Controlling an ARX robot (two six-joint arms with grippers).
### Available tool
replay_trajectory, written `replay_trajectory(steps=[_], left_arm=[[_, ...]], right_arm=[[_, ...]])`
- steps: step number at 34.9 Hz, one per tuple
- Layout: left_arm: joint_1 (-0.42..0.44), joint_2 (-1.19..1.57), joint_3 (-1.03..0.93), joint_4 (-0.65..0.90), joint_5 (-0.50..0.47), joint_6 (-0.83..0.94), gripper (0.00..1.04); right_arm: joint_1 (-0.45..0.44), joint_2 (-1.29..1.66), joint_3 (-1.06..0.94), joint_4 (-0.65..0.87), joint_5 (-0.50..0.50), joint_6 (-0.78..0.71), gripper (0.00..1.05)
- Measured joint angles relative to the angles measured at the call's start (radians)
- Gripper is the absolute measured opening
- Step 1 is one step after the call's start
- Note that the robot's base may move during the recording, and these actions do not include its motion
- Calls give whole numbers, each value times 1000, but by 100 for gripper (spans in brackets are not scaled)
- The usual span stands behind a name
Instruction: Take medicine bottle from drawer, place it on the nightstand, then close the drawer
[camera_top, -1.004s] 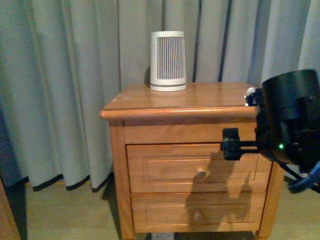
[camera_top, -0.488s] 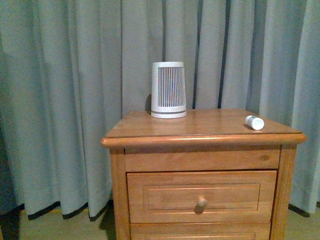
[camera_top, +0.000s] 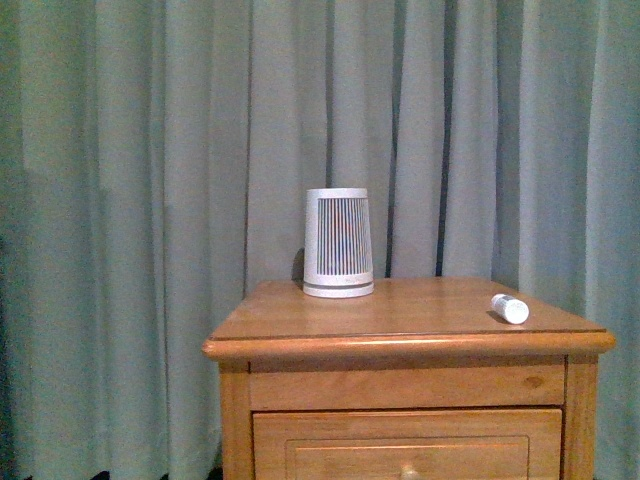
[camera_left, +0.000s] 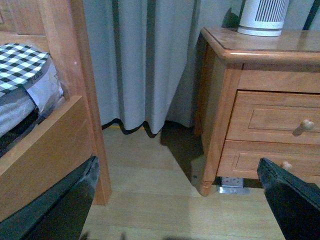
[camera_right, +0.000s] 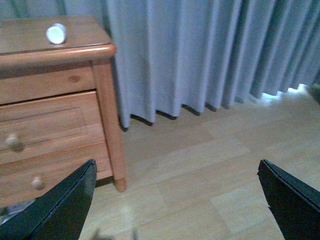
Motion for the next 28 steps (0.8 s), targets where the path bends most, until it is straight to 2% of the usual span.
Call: replay_trajectory(steps=[2,4,6,11,17,25,28], left_arm=[[0,0,0,0,0,0,98],[0,0,0,0,0,0,98],[0,0,0,0,1,0,98],[0,0,0,0,0,0,98],[0,0,0,0,0,0,98],[0,0,0,0,0,0,98],[0,0,0,0,0,0,98]], right_arm=[[-90,-40,-34,66,-278,-32,85],[-131,-76,-52,71,-487,-50,73],[-136,-92,-64,69,-558,-58,63],[-141,-141,-89,47,-563,-69,32],[-142,-184,-108,21,-563,-72,3],[-142,-248,-138,0,-564,-74,3],[-142,-360,-137,-137,-564,-74,3]])
